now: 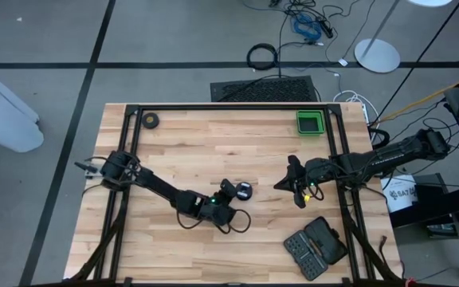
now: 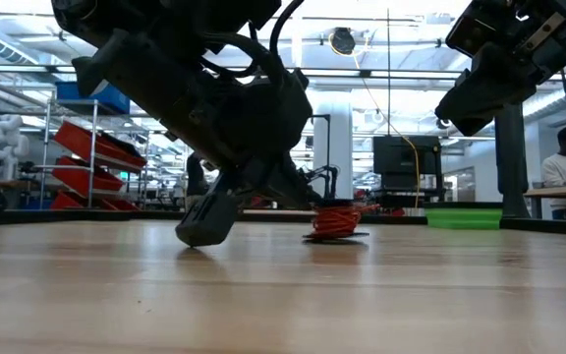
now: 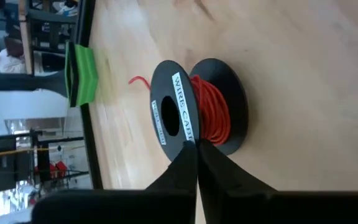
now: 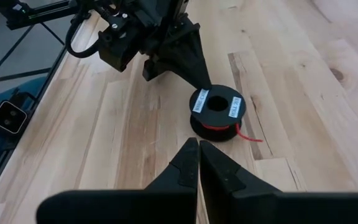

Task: Coil cords
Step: Uncoil the red wire on the black spool

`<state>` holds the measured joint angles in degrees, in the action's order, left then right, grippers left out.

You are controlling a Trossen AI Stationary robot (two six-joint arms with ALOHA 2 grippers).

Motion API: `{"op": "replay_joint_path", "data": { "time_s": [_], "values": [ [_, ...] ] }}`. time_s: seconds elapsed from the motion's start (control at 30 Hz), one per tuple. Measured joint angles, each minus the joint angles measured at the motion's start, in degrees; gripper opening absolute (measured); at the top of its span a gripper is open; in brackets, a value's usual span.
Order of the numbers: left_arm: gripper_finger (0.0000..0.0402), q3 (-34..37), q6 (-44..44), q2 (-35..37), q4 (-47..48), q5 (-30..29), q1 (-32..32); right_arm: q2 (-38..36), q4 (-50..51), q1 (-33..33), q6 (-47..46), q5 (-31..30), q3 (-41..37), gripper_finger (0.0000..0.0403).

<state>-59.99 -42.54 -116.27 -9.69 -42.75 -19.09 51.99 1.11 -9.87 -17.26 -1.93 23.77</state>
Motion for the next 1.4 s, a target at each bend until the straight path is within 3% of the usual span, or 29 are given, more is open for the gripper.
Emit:
{"op": "replay_joint_path", "data": {
  "time_s": [0.4, 1.07, 1.4],
  "values": [
    [0.0002, 0.09, 0.05, 0.4, -1.93, -6.18, -1.29, 0.0, -0.01, 0.0, -0.02, 0.02, 0.0, 0.0],
    [0.0, -0.42, 4.82, 12.12, -1.18, -5.39, -4.77, -0.02, -7.13, 0.0, 3.89, 0.35, 0.02, 0.0],
    [0.0, -0.52, 11.5, 18.63, 1.52, -4.25, -5.94, 0.2, -13.14, -6.4, 16.25, -0.24, 0.02, 0.0]
  ]
}}
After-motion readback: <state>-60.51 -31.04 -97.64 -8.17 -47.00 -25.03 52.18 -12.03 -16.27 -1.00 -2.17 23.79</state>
